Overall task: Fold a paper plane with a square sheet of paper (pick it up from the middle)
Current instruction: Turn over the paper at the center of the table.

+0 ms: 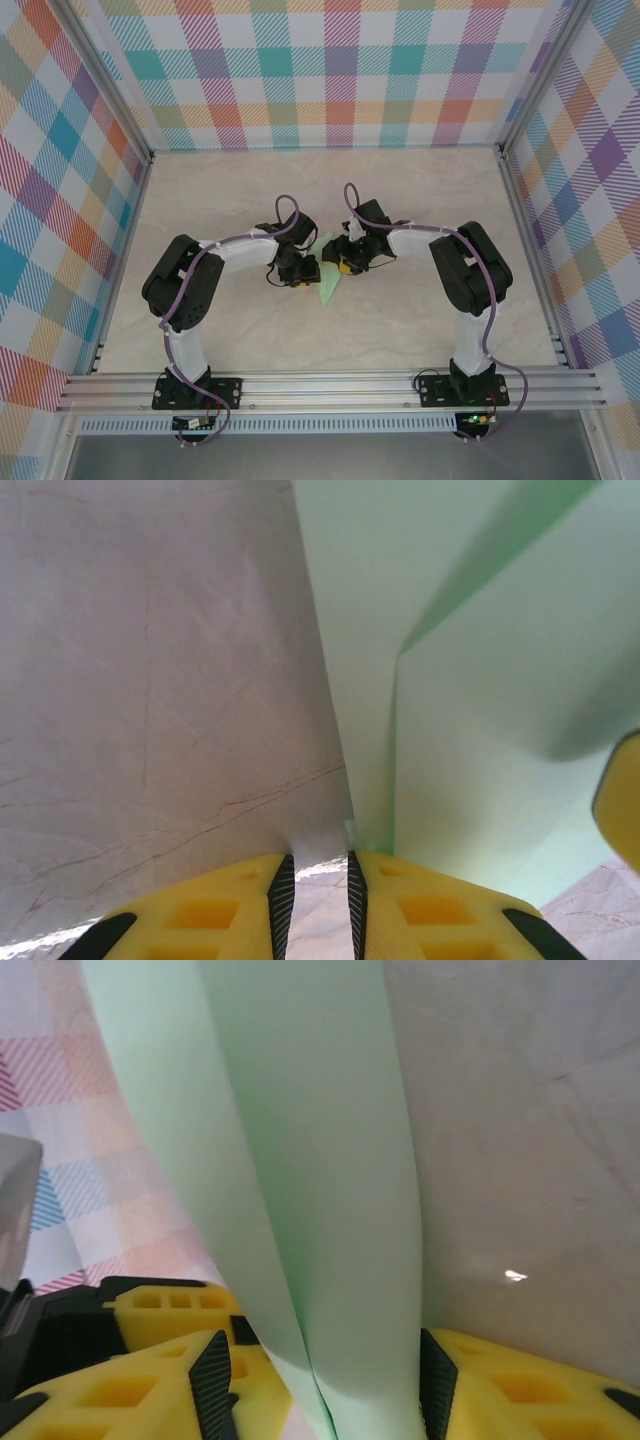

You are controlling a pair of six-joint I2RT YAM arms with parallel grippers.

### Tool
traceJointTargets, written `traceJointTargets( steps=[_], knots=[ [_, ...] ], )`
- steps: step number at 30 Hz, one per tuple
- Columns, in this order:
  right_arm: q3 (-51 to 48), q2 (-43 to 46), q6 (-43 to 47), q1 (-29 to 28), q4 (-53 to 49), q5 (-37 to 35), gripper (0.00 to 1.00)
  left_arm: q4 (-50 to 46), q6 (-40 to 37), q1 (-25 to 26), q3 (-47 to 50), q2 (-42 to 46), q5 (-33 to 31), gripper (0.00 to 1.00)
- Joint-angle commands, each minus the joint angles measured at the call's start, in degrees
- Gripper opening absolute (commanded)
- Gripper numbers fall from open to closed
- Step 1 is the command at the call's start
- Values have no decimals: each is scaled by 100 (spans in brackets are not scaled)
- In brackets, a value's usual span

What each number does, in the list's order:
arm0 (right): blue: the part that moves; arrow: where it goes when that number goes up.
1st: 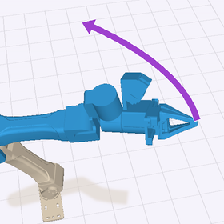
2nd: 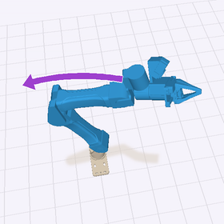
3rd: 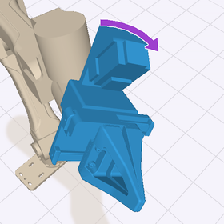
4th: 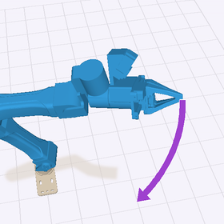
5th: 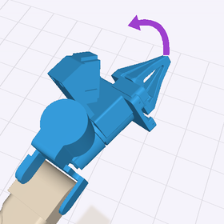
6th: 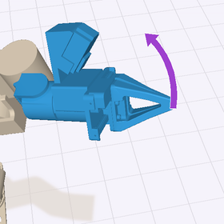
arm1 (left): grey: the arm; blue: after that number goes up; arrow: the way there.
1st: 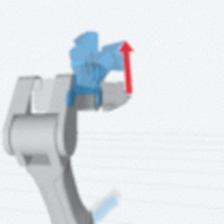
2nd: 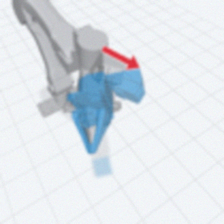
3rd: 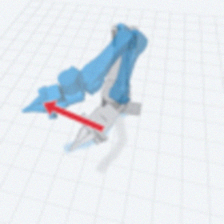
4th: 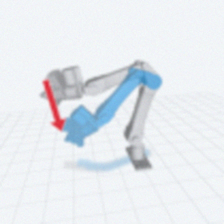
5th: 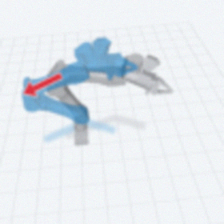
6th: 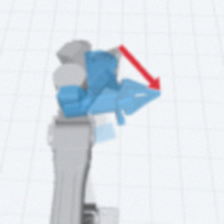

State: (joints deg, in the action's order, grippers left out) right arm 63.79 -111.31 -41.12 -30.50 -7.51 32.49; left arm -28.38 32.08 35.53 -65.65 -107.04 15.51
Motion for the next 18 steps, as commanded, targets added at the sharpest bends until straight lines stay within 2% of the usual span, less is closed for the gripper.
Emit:
traceJointTargets(
  steps=[1, 6, 10, 12, 18],
  knots=[
    [72, -76, -107, -26, 294, 457, 54, 184, -44, 59, 144, -335, 199, 25],
    [3, -67, -311, -29, 498, 453, 55, 224, -13, 59, 184, -301, 187, 25],
    [-141, 31, -453, -26, 577, 182, 54, 206, -14, 58, 179, -277, 164, 25],
    [-67, -102, -327, -36, 612, 371, 51, 218, -8, 59, 190, -249, 150, 25],
    [10, -196, 303, -45, 259, 293, 47, 237, 63, 59, 262, -108, 22, 24]
  ],
)
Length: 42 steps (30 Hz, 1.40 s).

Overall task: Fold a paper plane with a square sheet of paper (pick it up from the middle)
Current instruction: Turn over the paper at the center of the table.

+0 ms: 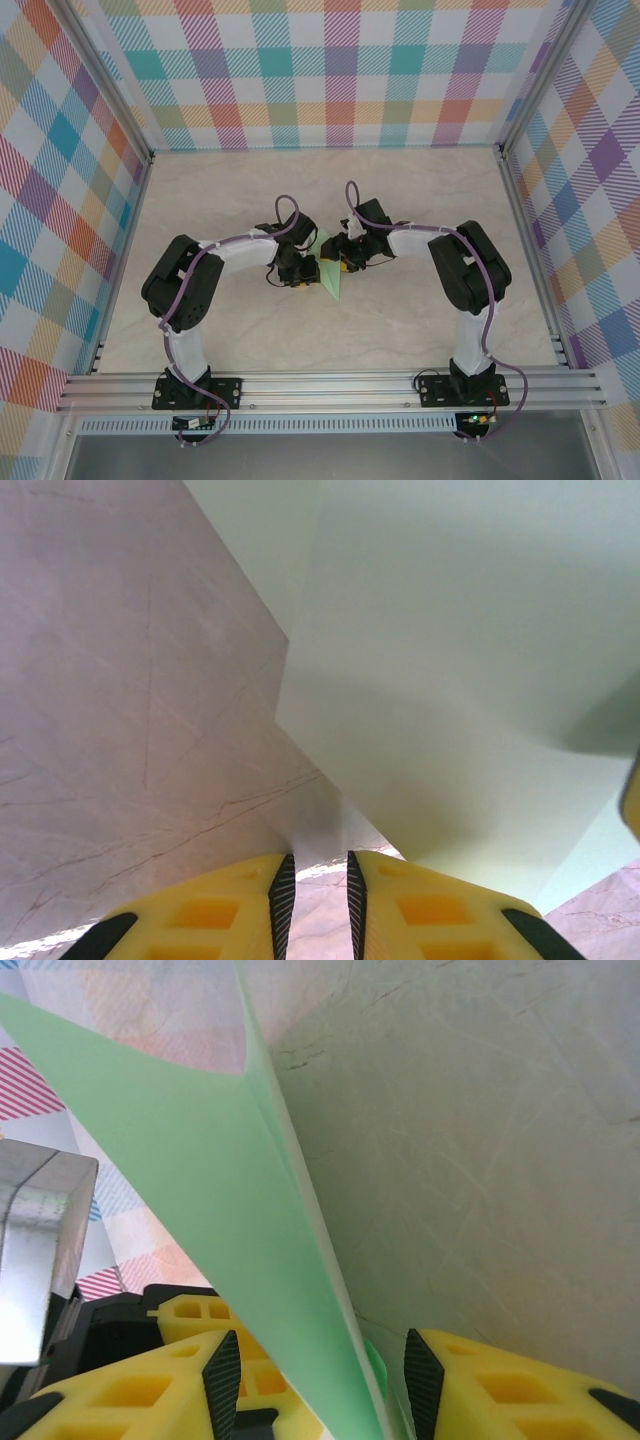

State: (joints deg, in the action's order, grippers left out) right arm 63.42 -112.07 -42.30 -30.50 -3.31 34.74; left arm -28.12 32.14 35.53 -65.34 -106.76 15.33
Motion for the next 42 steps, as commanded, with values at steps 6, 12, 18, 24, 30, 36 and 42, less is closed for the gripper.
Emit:
traceJointTargets(
  steps=[6, 12, 18, 24, 30, 36, 42],
  knots=[
    [171, -166, 839, -112, -342, 173, 41, 295, 142, 59, 275, -101, -6, 24],
    [370, -340, 1066, -217, -547, 100, 29, 377, 196, 59, 370, 63, -29, 24],
    [469, -139, 1166, -257, -813, -114, 16, 478, 353, 51, 729, 621, -287, 24],
    [553, 536, 1450, -255, -1591, -820, 7, 516, 714, 33, 1387, 1701, -989, 25],
    [785, 1144, 1553, -345, -3367, -3186, 5, 87, 1018, -36, 1736, 2768, -1973, 28],
    [1508, 904, 1060, -1031, -5588, -6427, 6, -75, 1292, -162, 1986, 3406, -2490, 30],
    [2404, -390, 84, -1551, -6925, -7149, 6, -420, 1681, -309, 2109, 3841, -3059, 31]
  ],
)
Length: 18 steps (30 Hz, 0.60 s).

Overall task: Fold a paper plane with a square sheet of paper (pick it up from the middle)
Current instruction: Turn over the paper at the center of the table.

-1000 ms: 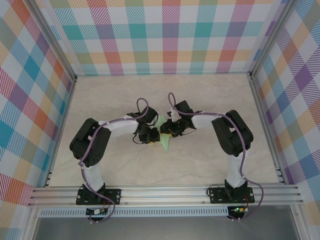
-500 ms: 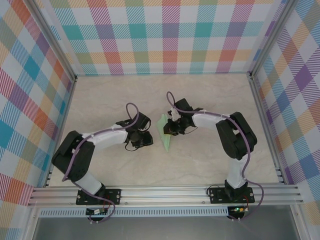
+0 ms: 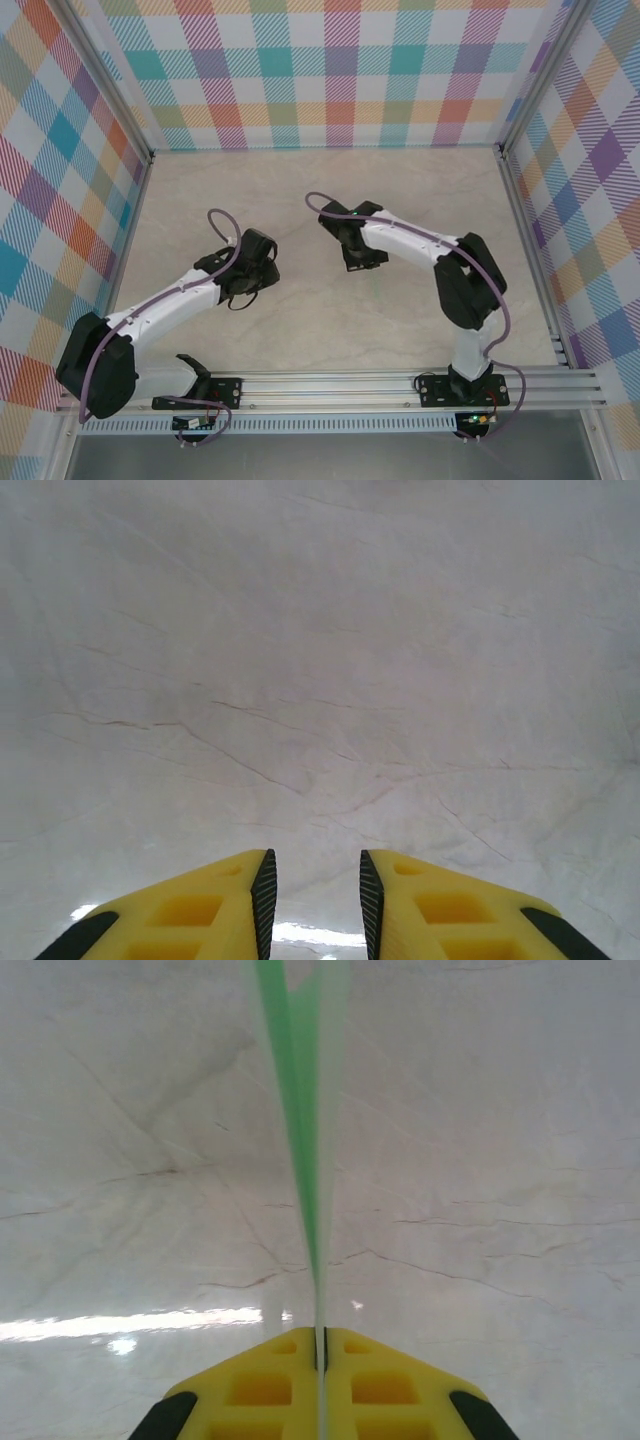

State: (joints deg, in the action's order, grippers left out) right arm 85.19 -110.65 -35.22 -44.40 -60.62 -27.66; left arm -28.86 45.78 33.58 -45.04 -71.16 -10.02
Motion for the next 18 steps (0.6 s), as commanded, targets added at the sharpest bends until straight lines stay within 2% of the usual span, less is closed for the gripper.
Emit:
traceJointTargets(
  steps=[1, 5, 10, 13, 16, 18],
  knots=[
    [311, -686, -691, -210, -1235, -883, 6, -429, 367, -138, 75, 352, -613, 31],
    [762, -1311, -862, -474, -1304, -610, 10, -687, 531, -207, 161, 658, -902, 33],
    [1229, -1791, -915, -733, -1322, -160, 18, -753, 498, -273, 206, 748, -884, 35],
    [1295, -1787, -836, -814, -1109, 200, 27, -705, 493, -278, 208, 703, -780, 35],
    [1114, -1551, -506, -844, -509, 834, 33, -630, 483, -277, 205, 603, -683, 35],
    [972, -1329, -387, -840, -187, 1169, 40, -583, 467, -282, 164, 503, -602, 35]
  ],
)
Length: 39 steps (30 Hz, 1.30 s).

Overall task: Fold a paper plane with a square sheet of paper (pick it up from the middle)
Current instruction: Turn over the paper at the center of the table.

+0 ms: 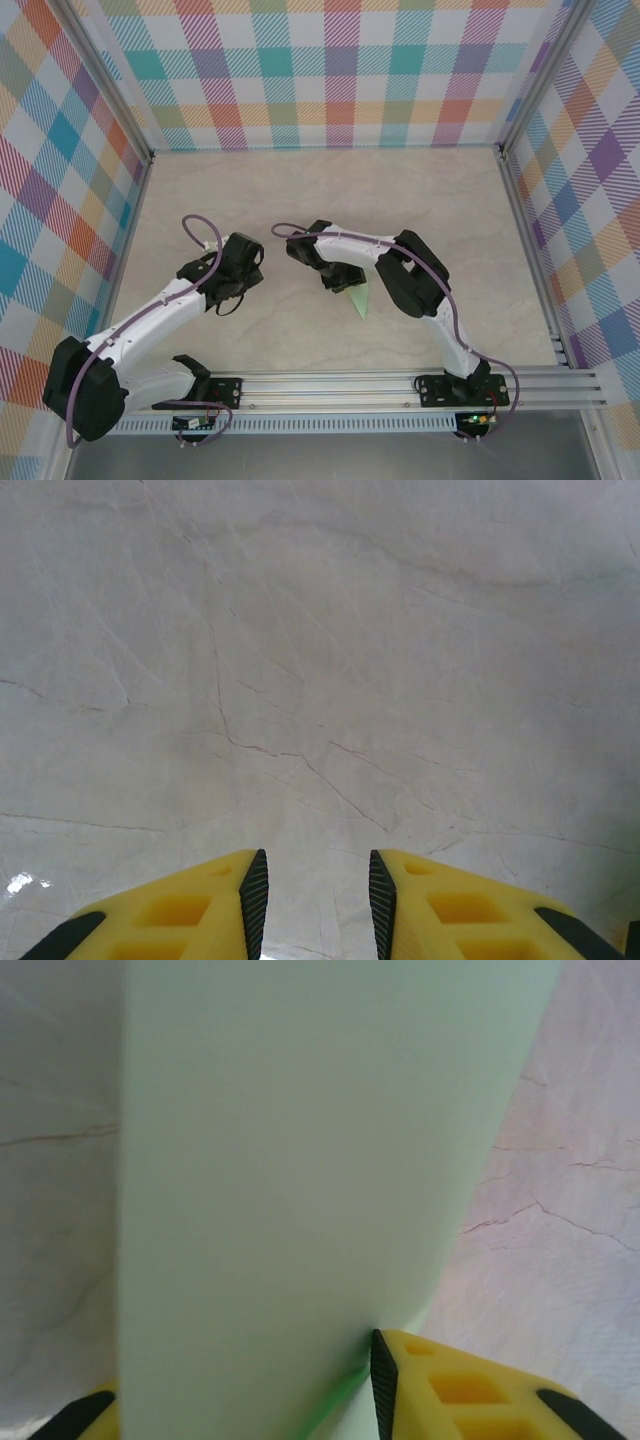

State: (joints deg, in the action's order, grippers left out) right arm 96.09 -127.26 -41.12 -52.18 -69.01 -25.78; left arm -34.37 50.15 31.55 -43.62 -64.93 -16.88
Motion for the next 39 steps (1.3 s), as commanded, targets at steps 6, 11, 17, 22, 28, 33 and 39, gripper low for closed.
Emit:
traceJointTargets(
  steps=[6, 11, 17, 22, 28, 33, 39],
  knots=[
    [-803, 1456, 490, -30, 1717, 1787, 59, 146, -90, -79, -59, -381, 409, 35],
    [-1809, 2501, 534, 399, 2666, 2484, 68, 434, -240, -79, -100, -630, 854, 36],
    [-3393, 3357, 283, 1289, 4316, 4027, 36, 1058, -442, -61, -132, -1072, 1763, 37],
    [-3899, 3321, 218, 1602, 4897, 4728, 18, 1475, -511, 45, -264, -1535, 2387, 37],
    [-4291, 3140, 240, 1817, 5220, 4829, 16, 1687, -542, 243, -549, -2080, 2822, 37],
    [-4755, 3082, 343, 2133, 5630, 5099, 16, 1724, -525, 401, -794, -2423, 2986, 38],
    [-4938, 2853, 475, 2287, 5837, 5308, 15, 1780, -454, 540, -1060, -2800, 3216, 38]
  ],
)
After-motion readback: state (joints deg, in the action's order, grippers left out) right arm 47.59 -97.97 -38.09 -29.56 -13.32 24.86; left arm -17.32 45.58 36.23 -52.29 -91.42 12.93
